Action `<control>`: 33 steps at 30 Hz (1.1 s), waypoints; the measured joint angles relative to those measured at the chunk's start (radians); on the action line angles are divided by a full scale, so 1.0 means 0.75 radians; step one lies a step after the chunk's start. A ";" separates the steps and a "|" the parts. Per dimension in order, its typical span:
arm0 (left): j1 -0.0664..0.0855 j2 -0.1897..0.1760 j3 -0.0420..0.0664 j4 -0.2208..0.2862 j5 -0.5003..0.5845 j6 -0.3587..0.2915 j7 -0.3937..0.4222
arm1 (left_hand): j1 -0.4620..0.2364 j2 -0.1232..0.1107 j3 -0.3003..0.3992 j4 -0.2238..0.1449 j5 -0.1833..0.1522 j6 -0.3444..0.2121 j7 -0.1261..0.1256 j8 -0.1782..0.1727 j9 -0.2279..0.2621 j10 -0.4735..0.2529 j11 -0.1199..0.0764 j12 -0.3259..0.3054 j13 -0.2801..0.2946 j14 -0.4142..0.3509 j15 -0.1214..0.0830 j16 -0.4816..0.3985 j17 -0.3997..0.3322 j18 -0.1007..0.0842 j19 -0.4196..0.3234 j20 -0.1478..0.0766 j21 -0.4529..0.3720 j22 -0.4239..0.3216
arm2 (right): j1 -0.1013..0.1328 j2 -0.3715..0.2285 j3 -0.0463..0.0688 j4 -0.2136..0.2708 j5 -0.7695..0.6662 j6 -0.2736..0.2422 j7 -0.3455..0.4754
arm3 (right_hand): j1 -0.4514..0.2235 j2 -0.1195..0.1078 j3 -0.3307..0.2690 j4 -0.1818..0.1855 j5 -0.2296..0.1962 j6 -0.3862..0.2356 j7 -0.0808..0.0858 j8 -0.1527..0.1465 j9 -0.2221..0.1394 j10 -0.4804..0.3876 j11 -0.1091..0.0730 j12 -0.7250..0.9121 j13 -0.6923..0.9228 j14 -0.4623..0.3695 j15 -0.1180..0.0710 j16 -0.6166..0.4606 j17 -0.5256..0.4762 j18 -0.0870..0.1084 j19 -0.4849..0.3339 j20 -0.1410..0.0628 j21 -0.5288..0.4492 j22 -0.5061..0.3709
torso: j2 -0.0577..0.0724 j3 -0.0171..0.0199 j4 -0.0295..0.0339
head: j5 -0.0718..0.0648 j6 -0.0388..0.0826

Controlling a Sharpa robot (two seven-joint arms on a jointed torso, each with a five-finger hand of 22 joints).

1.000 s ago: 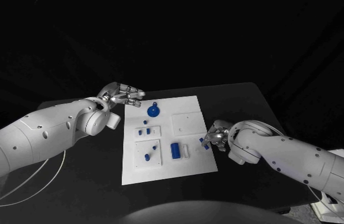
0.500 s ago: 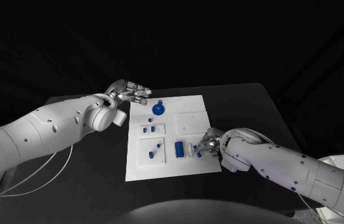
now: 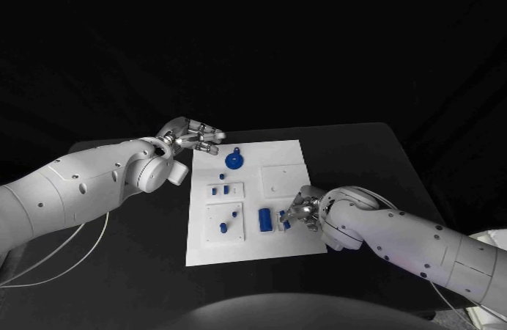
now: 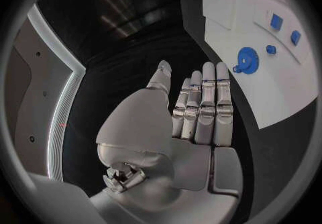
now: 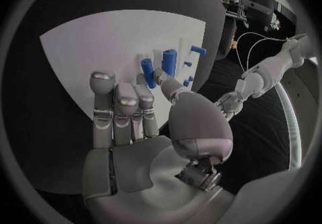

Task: Assemble the parts on the task board

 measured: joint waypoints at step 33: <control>0.000 -0.003 0.000 0.000 -0.001 0.005 -0.004 | -0.006 0.006 0.000 0.000 0.000 0.000 0.000 0.000 0.000 0.000 0.000 0.000 0.000 0.000 0.000 0.000 0.000 0.000 0.000 0.000 0.000 0.000 | 0.004 0.037 -0.020 -0.038 -0.073 0.039 0.011 | -0.026 -0.024 -0.116 0.054 -0.008 0.016 -0.011 0.005 -0.024 0.000 0.000 0.000 0.003 0.000 0.000 0.000 0.001 0.000 0.000 0.000 0.000 0.000 | -0.001 -0.0005 -0.0006 | 0.012 -0.005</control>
